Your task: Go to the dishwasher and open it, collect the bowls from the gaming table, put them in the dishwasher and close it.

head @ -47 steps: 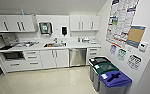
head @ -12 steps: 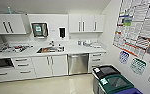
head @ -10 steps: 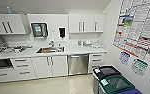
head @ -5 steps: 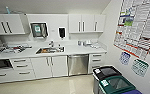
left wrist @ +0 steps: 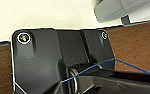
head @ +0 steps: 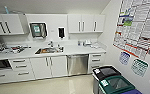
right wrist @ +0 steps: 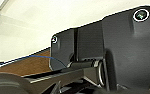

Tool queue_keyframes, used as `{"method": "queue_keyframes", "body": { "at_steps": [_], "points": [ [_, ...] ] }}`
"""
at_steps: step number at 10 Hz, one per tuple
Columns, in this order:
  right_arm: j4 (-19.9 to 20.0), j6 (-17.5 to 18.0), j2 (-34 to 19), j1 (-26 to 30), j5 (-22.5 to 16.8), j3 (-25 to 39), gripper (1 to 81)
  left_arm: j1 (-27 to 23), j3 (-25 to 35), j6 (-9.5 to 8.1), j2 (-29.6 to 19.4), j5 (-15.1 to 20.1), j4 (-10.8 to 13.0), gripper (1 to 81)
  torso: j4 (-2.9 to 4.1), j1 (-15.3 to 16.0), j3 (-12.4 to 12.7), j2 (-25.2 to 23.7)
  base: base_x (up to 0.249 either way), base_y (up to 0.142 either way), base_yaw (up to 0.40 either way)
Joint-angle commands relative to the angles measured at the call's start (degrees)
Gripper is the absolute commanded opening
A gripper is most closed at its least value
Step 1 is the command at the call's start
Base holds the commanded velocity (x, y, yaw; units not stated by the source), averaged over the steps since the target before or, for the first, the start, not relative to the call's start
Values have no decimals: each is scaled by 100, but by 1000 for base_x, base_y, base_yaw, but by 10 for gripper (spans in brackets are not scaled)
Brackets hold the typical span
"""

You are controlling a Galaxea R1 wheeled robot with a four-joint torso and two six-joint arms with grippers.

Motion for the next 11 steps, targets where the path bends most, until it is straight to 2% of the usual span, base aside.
{"method": "queue_keyframes", "body": {
  "at_steps": [1,4,5,11],
  "points": [
    [-96,-28,-108,272,-257,162,811,-270,104,-12,-94,336,-50,811,0,0,0,0,0,0,0],
    [-96,-37,-100,255,-256,162,811,-262,104,-12,-103,283,-58,811,0,-2,0,0,0,0,0],
    [-122,-55,-100,255,-256,171,811,-253,104,-12,-111,81,-94,811,0,-2,0,0,0,0,0],
    [-122,-55,-91,272,-283,179,811,-244,104,-12,-103,37,-94,811,0,-2,0,0,0,0,0]
  ]
}}
